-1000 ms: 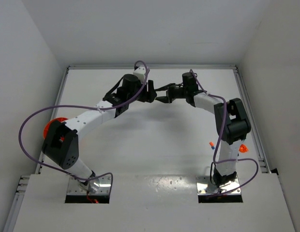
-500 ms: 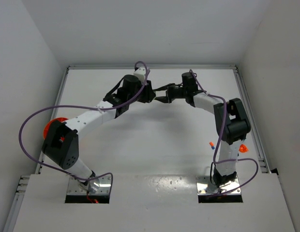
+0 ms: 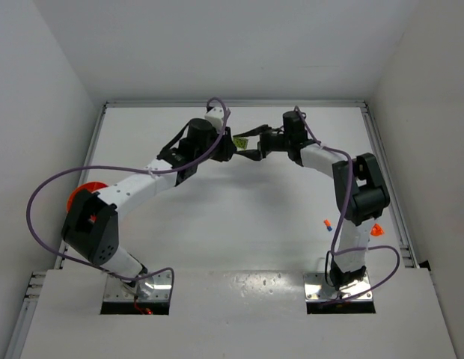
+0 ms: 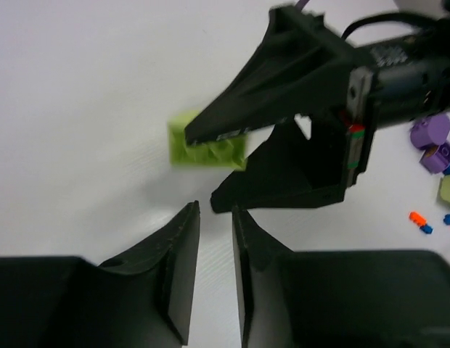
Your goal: Sort the legos into containers by color
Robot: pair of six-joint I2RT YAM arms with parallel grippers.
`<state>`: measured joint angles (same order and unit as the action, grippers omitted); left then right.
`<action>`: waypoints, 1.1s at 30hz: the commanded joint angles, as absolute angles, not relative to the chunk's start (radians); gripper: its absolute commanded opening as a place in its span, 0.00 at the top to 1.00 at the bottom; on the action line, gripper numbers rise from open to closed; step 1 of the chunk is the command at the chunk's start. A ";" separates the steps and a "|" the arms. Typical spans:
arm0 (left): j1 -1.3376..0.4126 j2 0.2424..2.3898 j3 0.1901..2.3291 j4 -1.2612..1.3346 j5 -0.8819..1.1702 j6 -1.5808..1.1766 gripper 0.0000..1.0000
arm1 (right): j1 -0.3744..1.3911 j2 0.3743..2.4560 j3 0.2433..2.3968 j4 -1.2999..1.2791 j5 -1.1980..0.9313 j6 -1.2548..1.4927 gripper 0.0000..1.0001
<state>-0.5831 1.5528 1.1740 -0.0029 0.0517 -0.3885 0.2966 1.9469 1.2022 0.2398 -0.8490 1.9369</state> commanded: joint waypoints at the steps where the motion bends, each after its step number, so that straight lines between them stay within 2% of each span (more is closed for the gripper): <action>1: -0.589 1.476 1.128 -0.034 0.046 -0.339 0.79 | 0.281 1.861 1.189 0.316 -0.876 1.954 0.45; 5: -0.589 1.405 1.066 -0.054 0.037 -0.295 0.79 | 0.230 1.850 1.141 0.333 -0.856 1.853 0.44; 10: -0.577 1.301 0.982 -0.114 0.014 -0.238 0.80 | 0.169 1.818 1.141 0.173 -0.831 1.637 0.42; 12: -0.549 1.279 0.963 -0.141 0.024 -0.229 0.80 | 0.150 1.806 1.141 0.098 -0.831 1.493 0.38; 14: -0.549 1.255 0.954 -0.150 0.037 -0.219 0.77 | 0.129 1.796 1.201 -0.097 -0.761 1.252 0.37; 17: -0.549 1.243 0.954 -0.150 0.037 -0.210 0.63 | 0.129 1.787 1.313 -0.252 -0.617 0.945 0.37; 18: -0.549 1.243 0.954 -0.150 0.037 -0.210 0.55 | 0.129 1.787 1.353 -0.290 -0.567 0.857 0.37; 19: -0.549 1.243 0.963 -0.150 0.037 -0.210 0.53 | 0.129 1.802 1.444 -0.323 -0.516 0.766 0.38; 20: -0.540 1.255 0.982 -0.150 0.037 -0.210 0.50 | 0.146 1.815 1.492 -0.374 -0.395 0.597 0.38; 21: -0.540 1.273 0.995 -0.150 0.037 -0.198 0.41 | 0.156 1.847 1.531 -0.374 -0.344 0.527 0.38; 22: -0.540 1.285 1.014 -0.179 0.037 -0.198 0.38 | 0.156 1.867 1.595 -0.374 -0.246 0.479 0.38; 26: -0.496 1.348 1.095 -0.209 0.037 -0.198 0.34 | 0.156 2.041 1.852 -0.425 -0.052 0.345 0.26; 29: -0.483 1.383 1.108 -0.209 0.037 -0.207 0.34 | 0.156 2.154 1.916 -0.404 0.000 0.264 0.25; 33: -0.450 1.431 1.173 -0.221 0.092 -0.198 0.33 | 0.175 2.233 1.900 -0.194 -0.084 0.054 0.26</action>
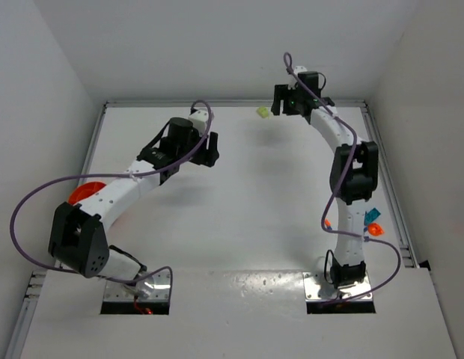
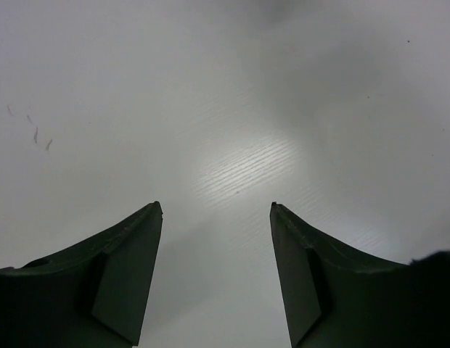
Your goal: Sort the legos into containers by color
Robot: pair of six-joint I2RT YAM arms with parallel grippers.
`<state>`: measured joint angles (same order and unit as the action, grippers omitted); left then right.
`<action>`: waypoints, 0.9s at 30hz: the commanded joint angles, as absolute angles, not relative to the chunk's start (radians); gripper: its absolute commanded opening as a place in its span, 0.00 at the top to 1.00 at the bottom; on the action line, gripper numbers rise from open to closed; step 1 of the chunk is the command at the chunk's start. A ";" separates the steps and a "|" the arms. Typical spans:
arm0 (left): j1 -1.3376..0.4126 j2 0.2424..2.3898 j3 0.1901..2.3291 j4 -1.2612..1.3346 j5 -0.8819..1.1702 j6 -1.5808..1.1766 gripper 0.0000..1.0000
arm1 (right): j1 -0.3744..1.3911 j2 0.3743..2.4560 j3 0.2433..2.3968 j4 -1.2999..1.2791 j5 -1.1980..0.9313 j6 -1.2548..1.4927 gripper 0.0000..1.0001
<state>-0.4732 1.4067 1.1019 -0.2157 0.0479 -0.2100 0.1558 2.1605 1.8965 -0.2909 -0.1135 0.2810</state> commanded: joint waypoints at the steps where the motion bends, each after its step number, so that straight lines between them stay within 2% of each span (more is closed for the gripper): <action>1: -0.433 1.440 1.187 -0.233 0.121 -0.189 0.33 | 0.175 2.265 1.931 -0.193 -0.110 0.016 0.28; 4: -0.396 1.472 1.224 -0.255 0.158 -0.189 0.33 | 0.175 2.396 2.104 -0.216 -0.189 -0.101 0.29; 6: -0.361 1.483 1.224 -0.255 0.202 -0.189 0.33 | 0.175 2.471 2.143 -0.168 -0.207 -0.144 0.29; 11: -0.296 1.522 1.244 -0.255 0.270 -0.221 0.33 | 0.175 2.638 2.359 -0.169 -0.221 -0.167 0.29; 14: -0.256 1.545 1.253 -0.255 0.330 -0.242 0.33 | 0.175 2.677 2.373 -0.118 -0.221 -0.167 0.29; 22: -0.203 1.583 1.275 -0.264 0.407 -0.273 0.33 | 0.175 2.755 2.408 -0.064 -0.199 -0.155 0.20; 27: -0.184 1.592 1.296 -0.273 0.425 -0.284 0.33 | 0.175 2.780 2.418 -0.021 -0.256 -0.086 0.20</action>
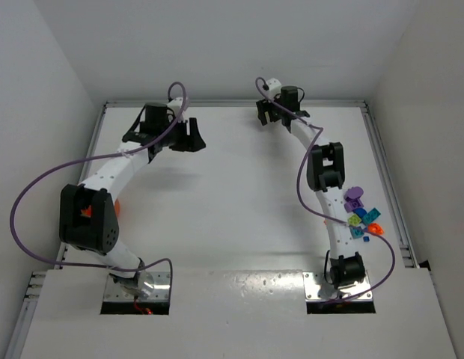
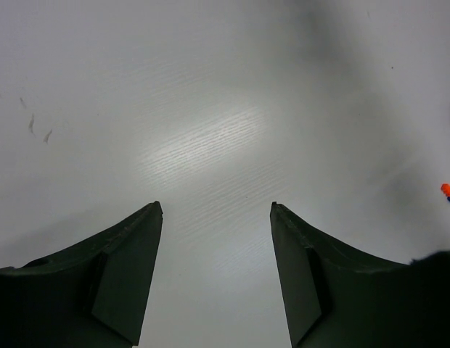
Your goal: Sort the legos into containers by color
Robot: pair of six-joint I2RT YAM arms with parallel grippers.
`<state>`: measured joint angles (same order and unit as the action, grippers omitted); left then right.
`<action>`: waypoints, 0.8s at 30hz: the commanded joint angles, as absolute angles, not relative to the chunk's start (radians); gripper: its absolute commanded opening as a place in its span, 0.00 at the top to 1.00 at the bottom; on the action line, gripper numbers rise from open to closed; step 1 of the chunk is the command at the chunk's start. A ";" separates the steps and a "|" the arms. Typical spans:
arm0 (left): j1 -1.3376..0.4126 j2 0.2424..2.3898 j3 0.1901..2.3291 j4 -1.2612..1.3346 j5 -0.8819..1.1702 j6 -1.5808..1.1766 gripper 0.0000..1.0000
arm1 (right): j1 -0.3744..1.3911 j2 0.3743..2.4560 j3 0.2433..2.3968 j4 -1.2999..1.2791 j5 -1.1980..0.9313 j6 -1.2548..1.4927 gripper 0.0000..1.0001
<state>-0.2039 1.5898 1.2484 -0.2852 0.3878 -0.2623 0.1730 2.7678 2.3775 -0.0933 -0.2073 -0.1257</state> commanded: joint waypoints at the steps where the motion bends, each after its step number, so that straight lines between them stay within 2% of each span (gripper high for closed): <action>1: -0.184 1.592 1.296 -0.273 0.437 -0.284 0.33 | 0.175 2.790 2.418 -0.003 -0.256 -0.075 0.20; 12: -0.146 1.601 1.324 -0.291 0.480 -0.295 0.33 | 0.175 2.839 2.428 0.067 -0.301 -0.021 0.40; 15: -0.137 1.612 1.324 -0.291 0.480 -0.295 0.33 | 0.175 2.839 2.428 0.067 -0.310 -0.021 0.51; 16: -0.137 1.623 1.324 -0.291 0.489 -0.295 0.33 | 0.175 2.839 2.428 0.067 -0.310 -0.021 0.60; 18: -0.137 1.623 1.333 -0.291 0.498 -0.295 0.33 | 0.175 2.827 2.410 0.067 -0.310 -0.031 0.73; 19: -0.137 1.623 1.333 -0.291 0.499 -0.295 0.33 | 0.175 2.827 2.396 0.067 -0.310 -0.031 0.84; 23: -0.137 1.623 1.324 -0.291 0.499 -0.295 0.33 | 0.175 2.741 2.278 0.080 -0.347 -0.069 0.99; 24: -0.137 1.612 1.313 -0.291 0.489 -0.295 0.33 | 0.175 2.718 2.222 0.080 -0.362 -0.083 0.99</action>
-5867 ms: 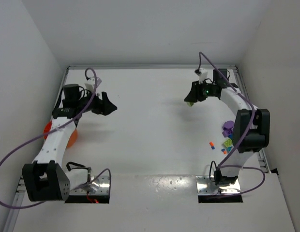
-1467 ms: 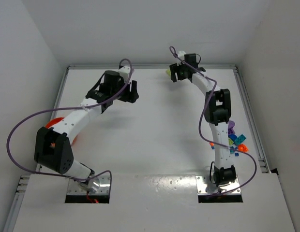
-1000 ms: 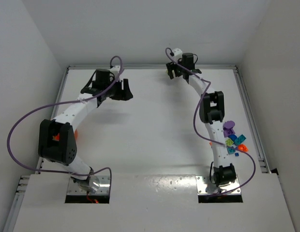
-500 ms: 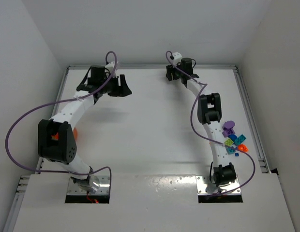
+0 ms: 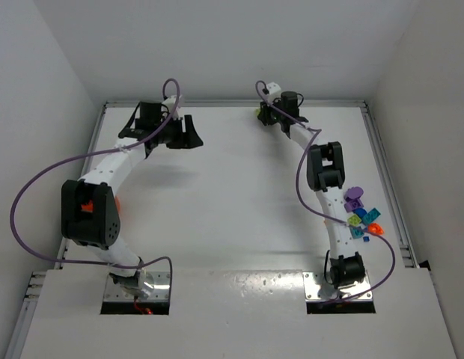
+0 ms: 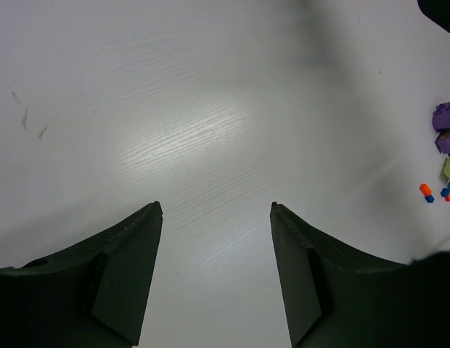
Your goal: Sort the legos into containers by color
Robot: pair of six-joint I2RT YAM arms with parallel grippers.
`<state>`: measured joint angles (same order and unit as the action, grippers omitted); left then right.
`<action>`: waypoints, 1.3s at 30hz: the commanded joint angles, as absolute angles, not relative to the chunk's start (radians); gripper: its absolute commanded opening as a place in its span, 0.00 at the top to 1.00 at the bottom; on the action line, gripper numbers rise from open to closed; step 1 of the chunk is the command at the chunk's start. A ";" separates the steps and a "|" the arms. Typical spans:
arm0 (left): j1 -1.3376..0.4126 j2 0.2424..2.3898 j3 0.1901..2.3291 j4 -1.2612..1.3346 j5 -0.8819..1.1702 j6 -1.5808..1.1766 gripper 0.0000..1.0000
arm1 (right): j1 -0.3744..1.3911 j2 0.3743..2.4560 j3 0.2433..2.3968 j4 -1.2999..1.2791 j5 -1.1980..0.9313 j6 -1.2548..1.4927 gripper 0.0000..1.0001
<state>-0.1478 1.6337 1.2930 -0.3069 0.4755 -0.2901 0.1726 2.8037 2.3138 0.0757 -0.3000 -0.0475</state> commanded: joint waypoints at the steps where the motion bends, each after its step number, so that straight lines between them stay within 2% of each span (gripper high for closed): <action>1: -0.137 1.599 1.313 -0.291 0.489 -0.284 0.33 | 0.175 2.653 2.180 0.080 -0.405 -0.083 1.00; 6: -0.127 1.540 1.249 -0.276 0.546 -0.284 0.33 | 0.184 2.329 1.736 0.169 -0.593 -0.118 1.00; 12: -0.118 1.513 1.183 -0.256 0.730 -0.317 0.33 | 0.213 1.996 1.435 0.133 -0.787 -0.118 1.00; 17: -0.118 1.513 1.125 -0.198 0.868 -0.374 0.33 | 0.264 1.885 1.402 0.046 -0.862 -0.118 1.00; 23: -0.118 1.522 1.091 -0.089 0.997 -0.495 0.26 | 0.331 1.835 1.402 -0.014 -0.882 -0.118 1.00; 31: -0.109 1.502 1.100 -0.071 1.019 -0.526 0.22 | 0.373 1.816 1.384 -0.046 -0.882 -0.152 1.00; 39: -0.075 1.618 1.118 0.017 1.127 -0.661 0.22 | 0.432 1.798 1.384 -0.046 -0.923 -0.130 1.00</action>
<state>-0.1005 1.5696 1.0859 -0.0566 1.0481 -0.5873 0.4046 1.8595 1.3842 -0.0731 -0.8623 -0.1169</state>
